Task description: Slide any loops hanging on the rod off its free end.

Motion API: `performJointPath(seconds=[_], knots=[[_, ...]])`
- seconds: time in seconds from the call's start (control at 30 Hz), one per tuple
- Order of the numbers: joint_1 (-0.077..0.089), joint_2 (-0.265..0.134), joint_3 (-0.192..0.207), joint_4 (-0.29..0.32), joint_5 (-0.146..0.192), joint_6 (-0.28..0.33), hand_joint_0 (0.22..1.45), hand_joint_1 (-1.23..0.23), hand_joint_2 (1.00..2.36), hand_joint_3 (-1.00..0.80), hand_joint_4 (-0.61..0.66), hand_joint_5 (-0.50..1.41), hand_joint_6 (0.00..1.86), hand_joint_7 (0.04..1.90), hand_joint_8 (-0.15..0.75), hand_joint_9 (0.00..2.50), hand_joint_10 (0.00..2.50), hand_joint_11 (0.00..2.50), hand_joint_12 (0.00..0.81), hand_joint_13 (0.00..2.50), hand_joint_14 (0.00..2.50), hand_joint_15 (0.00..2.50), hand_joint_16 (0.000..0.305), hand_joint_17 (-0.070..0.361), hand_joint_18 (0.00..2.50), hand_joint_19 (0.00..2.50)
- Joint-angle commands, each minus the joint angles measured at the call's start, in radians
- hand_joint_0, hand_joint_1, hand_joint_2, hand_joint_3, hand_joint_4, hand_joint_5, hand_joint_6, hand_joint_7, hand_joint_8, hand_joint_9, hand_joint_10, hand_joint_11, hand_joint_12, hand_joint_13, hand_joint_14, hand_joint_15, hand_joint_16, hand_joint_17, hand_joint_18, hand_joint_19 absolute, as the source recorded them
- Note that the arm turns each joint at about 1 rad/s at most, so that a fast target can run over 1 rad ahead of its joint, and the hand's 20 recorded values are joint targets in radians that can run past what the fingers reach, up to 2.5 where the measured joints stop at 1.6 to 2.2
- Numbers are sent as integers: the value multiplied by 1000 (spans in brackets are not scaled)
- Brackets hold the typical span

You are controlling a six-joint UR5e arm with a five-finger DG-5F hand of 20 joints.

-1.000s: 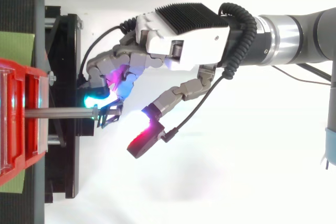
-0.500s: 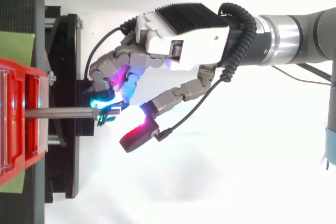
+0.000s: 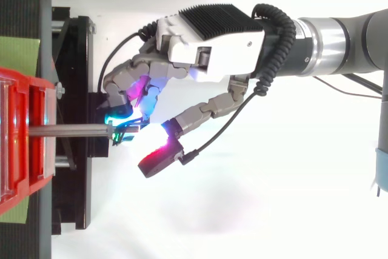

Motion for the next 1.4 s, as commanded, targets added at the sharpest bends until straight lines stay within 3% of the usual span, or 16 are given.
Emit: performJointPath(seconds=[0.0, 0.23, 0.33, 0.53, 0.93, 1.03, 1.37], knots=[[2, 2, 0, -12, 0, 21, 628, -738, 1015, -187, 124, -142, 909, 1250, 319, 1160, 14, 507, 333, 929, 9, 248, 44, 100, 923, 488], [3, 15, 0, -69, -23, 49, 611, -701, 1020, -163, 162, -138, 911, 1260, 327, 1211, 17, 534, 336, 944, 11, 263, 44, 98, 916, 513], [3, 26, 0, -112, -45, 33, 609, -694, 1019, -160, 165, -136, 911, 1265, 333, 1213, 15, 540, 335, 951, 10, 272, 44, 99, 920, 503], [-2, 34, 0, -135, -71, 9, 604, -694, 1019, -128, 154, -131, 910, 1282, 346, 1234, 15, 557, 344, 961, 9, 264, 46, 103, 940, 489], [-5, 74, 0, -299, -72, -14, 609, -714, 1017, -105, 104, -128, 912, 1281, 349, 1230, 16, 536, 353, 973, 9, 255, 48, 108, 964, 474], [-8, 86, 0, -367, -71, -39, 619, -727, 1016, -93, 65, -130, 917, 1276, 352, 1220, 16, 543, 355, 962, 9, 252, 48, 108, 965, 466], [-12, 124, -1, -517, -43, -8, 633, -746, 1017, -110, 42, -139, 922, 1245, 330, 1170, 15, 548, 340, 930, 10, 254, 45, 102, 925, 468]])
